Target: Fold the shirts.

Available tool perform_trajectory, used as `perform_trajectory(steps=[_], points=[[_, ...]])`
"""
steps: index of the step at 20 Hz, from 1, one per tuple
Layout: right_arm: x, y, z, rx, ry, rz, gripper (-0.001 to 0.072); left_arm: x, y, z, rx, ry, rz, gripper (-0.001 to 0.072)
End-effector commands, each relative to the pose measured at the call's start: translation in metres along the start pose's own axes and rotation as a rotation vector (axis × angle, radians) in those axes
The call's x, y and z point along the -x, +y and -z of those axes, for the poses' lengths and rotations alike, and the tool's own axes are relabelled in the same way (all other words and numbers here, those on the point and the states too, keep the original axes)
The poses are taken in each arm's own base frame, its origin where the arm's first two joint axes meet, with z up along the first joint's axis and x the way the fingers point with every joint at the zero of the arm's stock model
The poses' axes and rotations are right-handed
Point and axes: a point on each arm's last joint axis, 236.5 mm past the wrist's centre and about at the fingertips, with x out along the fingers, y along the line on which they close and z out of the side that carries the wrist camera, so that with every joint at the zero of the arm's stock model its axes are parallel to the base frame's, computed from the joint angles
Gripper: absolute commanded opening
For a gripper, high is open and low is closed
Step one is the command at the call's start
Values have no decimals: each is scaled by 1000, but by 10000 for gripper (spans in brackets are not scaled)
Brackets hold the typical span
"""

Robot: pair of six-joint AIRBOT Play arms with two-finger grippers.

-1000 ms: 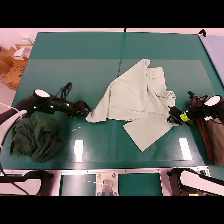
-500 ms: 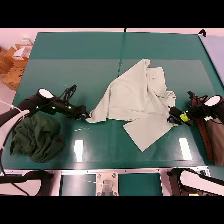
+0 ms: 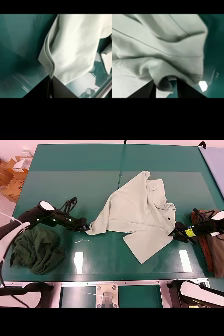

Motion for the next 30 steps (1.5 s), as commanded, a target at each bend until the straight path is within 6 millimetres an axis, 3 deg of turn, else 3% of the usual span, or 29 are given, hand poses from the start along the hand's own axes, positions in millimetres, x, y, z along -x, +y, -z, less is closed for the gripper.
perform_trajectory(steps=[1, 2, 5, 7, 8, 10, 12, 13, 15, 17, 19, 20, 22, 24, 25, 28, 30], points=[[-2, 3, 3, -63, 6, -63, 287, 0, 2, -3, 1, -13, -8, 24], [-3, 14, 1, -54, -5, -111, 246, 0, 2, -4, 1, -15, -9, 24], [2, 48, -5, -18, -37, -261, 16, 0, 2, -4, 0, -18, -9, 23], [16, 79, -5, 19, -34, -395, 15, 9, -10, -10, -30, -23, 7, 23], [33, 99, -6, 46, -33, -468, 15, 22, -25, -19, -74, -42, 21, 22], [93, 146, -18, 135, -100, -611, 15, 69, -73, -52, -210, -150, 39, 23], [190, 203, -27, 297, -276, -758, 15, 153, -130, -93, -313, -360, 44, 22], [245, 231, -22, 392, -383, -820, 15, 209, -161, -109, -360, -494, 40, 22], [358, 280, 14, 602, -621, -903, 15, 324, -224, -114, -487, -766, 12, 23], [456, 312, 68, 806, -900, -904, 15, 433, -289, -86, -625, -1043, -37, 23], [531, 326, 124, 889, -1137, -913, 15, 518, -351, -34, -766, -1294, -97, 23], [559, 327, 150, 917, -1240, -908, 16, 548, -377, -5, -835, -1403, -132, 23], [596, 324, 191, 937, -1429, -879, 15, 593, -413, 47, -905, -1613, -198, 23], [613, 314, 208, 902, -1583, -791, 16, 612, -416, 77, -890, -1715, -305, 23], [617, 308, 209, 877, -1640, -725, 15, 617, -410, 82, -865, -1731, -358, 23], [618, 293, 194, 806, -1691, -601, 16, 616, -374, 65, -763, -1678, -480, 23], [601, 285, 171, 770, -1612, -598, 15, 595, -343, 38, -686, -1574, -464, 23]])
